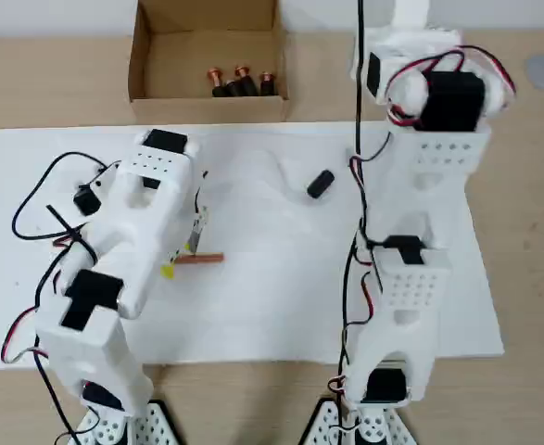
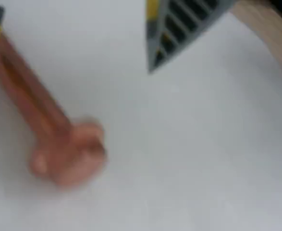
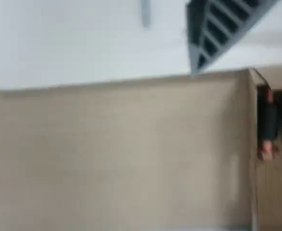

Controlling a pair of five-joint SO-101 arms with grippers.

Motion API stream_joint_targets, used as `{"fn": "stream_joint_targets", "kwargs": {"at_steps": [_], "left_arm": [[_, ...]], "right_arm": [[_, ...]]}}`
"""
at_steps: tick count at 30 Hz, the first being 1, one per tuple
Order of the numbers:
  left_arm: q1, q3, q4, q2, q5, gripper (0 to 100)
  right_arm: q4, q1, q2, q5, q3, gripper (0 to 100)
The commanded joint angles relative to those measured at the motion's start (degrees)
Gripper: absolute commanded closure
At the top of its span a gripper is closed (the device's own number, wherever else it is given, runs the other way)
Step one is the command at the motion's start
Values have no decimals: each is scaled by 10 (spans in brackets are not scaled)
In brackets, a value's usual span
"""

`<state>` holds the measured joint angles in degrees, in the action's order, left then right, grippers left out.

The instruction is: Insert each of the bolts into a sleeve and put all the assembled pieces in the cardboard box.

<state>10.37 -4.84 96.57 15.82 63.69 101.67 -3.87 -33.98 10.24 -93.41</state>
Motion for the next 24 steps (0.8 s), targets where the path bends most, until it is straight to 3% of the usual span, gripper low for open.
{"fn": "stream_joint_targets", "kwargs": {"at_steps": [1,9,24], "left_arm": [[-10,6,-4,13,3,774],[-10,41,-4,42,19,774],[-10,75,-25,252,17,775]], "right_arm": [[8,16,75,1,-20,605],[8,28,159,-21,-20,605],[9,148,256,-19,14,605]]}}
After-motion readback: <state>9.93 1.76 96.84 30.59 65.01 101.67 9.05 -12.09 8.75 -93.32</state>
